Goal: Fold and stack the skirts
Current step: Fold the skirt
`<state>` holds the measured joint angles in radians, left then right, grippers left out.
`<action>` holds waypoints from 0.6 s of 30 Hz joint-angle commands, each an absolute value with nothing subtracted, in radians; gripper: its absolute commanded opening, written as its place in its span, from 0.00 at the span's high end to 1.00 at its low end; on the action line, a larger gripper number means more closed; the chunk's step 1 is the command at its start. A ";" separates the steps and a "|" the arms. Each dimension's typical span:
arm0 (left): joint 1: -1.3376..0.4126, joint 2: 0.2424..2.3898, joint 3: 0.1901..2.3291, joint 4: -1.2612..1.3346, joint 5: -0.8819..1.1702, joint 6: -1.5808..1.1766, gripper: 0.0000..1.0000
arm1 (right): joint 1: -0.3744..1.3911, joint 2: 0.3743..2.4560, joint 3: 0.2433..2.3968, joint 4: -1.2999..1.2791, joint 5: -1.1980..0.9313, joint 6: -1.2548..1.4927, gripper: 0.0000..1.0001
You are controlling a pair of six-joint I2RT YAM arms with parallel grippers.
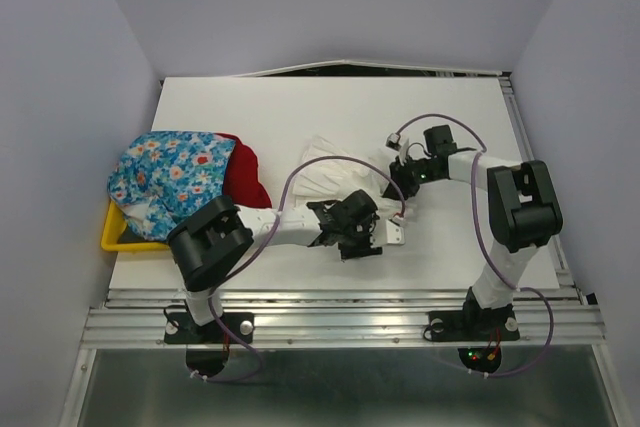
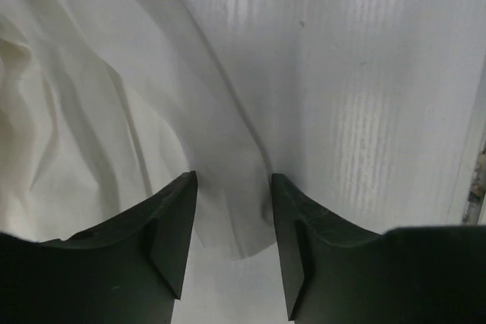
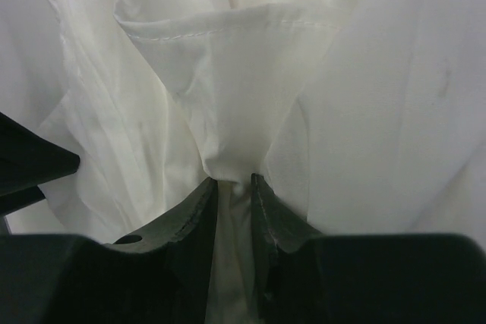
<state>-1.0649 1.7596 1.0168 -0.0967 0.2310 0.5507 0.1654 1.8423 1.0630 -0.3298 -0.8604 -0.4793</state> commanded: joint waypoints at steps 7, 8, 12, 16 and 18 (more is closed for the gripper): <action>-1.055 1.691 1.087 -0.184 0.152 0.538 1.00 | 0.167 1.835 1.005 -0.330 -0.834 -0.569 0.70; -1.052 1.672 1.103 -0.196 0.152 0.535 1.00 | 0.167 1.833 1.002 -0.331 -0.836 -0.574 0.70; -1.011 1.588 1.181 -0.218 0.206 0.511 1.00 | 0.167 1.827 0.985 -0.347 -0.854 -0.586 0.70; -0.951 1.581 1.242 -0.138 0.166 0.477 1.00 | 0.167 1.821 0.966 -0.357 -0.870 -0.591 0.71; -0.908 1.614 1.264 -0.085 0.138 0.439 1.00 | 0.167 1.816 0.959 -0.362 -0.877 -0.591 0.71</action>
<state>-0.9634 1.6196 1.2072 -0.1715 0.1749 0.5030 0.1650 1.8309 1.0004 -0.3279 -0.8867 -0.5621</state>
